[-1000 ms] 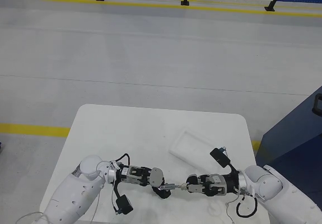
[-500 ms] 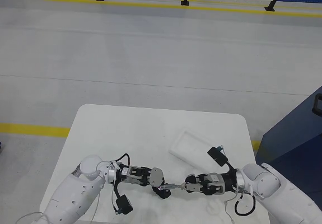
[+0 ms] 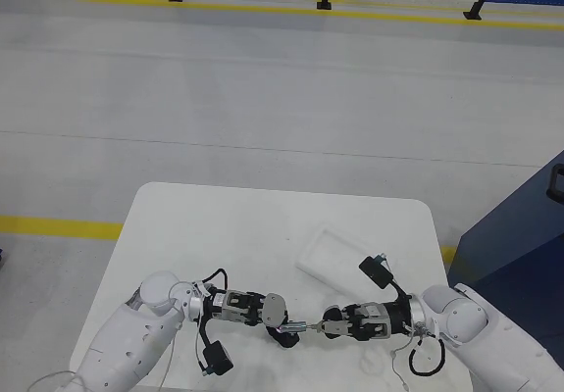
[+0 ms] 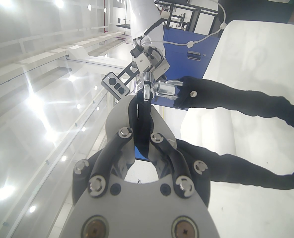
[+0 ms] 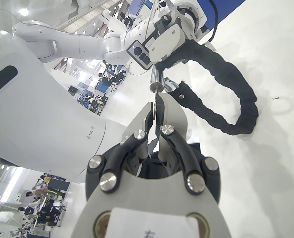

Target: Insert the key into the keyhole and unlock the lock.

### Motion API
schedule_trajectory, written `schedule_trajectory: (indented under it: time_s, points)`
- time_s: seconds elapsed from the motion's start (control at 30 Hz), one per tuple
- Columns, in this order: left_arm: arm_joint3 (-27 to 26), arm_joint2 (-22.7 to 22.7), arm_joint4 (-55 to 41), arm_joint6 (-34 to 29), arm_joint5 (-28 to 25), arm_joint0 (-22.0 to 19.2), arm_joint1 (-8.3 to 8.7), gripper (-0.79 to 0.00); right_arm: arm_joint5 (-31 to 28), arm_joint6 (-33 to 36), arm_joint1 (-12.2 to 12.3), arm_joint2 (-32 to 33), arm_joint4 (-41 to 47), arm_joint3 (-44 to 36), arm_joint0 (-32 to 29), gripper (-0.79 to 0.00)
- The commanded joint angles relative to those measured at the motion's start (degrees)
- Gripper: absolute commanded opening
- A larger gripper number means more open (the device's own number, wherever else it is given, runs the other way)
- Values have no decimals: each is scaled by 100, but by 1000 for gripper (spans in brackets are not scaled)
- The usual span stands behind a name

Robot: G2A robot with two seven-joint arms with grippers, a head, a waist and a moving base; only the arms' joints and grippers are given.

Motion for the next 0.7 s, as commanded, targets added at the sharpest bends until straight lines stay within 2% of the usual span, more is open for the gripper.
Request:
schedule_trajectory:
  time_s: [0.0,0.27,0.37,0.47,0.67]
  points:
    - [0,0,0,0,0,0,0,-785,-3,-3,0,1,-2,-1,-1,-785]
    - [0,0,0,0,0,0,0,-785,-3,-3,0,1,-2,-1,-1,-785]
    - [0,0,0,0,0,0,0,-785,190,-106,-14,-13,-2,-79,-64,-785]
    - [0,0,0,0,0,0,0,-785,362,-45,-24,-27,267,-141,-126,-785]
    - [0,0,0,0,0,0,0,-785,695,491,-33,-18,1132,-132,-141,-785]
